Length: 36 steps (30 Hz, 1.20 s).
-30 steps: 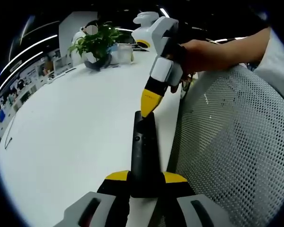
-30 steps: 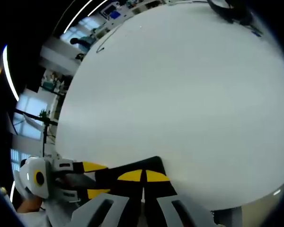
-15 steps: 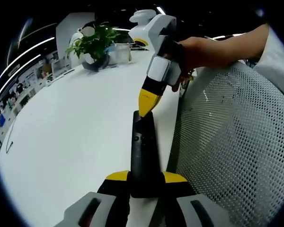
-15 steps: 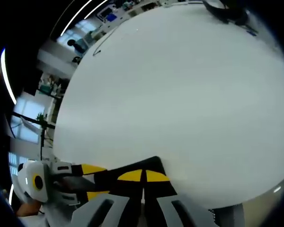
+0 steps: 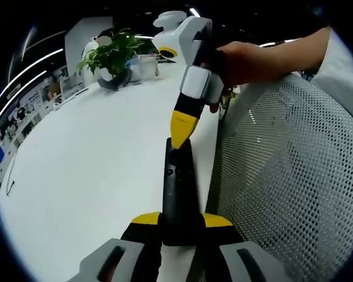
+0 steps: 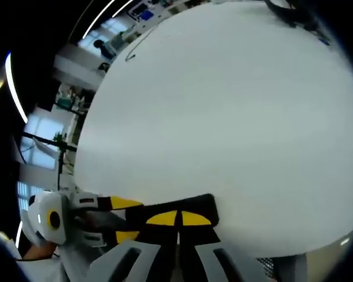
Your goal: Press the specified remote control buttons in sequence, fully releasing each button before pressing the next.
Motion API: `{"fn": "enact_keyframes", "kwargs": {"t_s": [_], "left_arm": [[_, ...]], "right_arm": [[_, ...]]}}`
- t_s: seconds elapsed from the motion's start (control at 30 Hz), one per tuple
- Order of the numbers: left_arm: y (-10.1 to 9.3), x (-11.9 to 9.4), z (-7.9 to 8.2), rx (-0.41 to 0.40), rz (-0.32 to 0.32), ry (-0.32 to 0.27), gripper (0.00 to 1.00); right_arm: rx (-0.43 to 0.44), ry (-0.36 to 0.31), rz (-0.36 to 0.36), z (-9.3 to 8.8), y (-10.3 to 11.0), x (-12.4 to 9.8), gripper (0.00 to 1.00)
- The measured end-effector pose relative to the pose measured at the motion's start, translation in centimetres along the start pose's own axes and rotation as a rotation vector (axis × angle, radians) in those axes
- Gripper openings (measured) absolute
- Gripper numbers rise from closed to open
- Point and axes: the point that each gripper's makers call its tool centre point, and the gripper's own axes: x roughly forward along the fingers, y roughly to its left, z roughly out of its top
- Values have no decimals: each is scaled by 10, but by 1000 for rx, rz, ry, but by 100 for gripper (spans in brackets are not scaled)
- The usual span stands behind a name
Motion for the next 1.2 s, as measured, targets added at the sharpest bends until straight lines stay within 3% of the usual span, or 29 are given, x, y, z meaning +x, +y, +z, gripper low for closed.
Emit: {"fn": "enact_keyframes", "kwargs": {"t_s": [0.33,0.53,0.93,1.2], "left_arm": [[0,0,0,-6,12,8,24],[11,-1,-2,-45,42,30,25],[10,0,-1,-41,45,7,25],[8,1,1,-22,36,5,23]], "right_arm": [[-51,5,-51,-2,-4,2,0],[-2,-6,-27,0,-5,3,0],[-23,-18,-37,1,-5,3,0],[31,-2,-16,2,-5,2,0]]}}
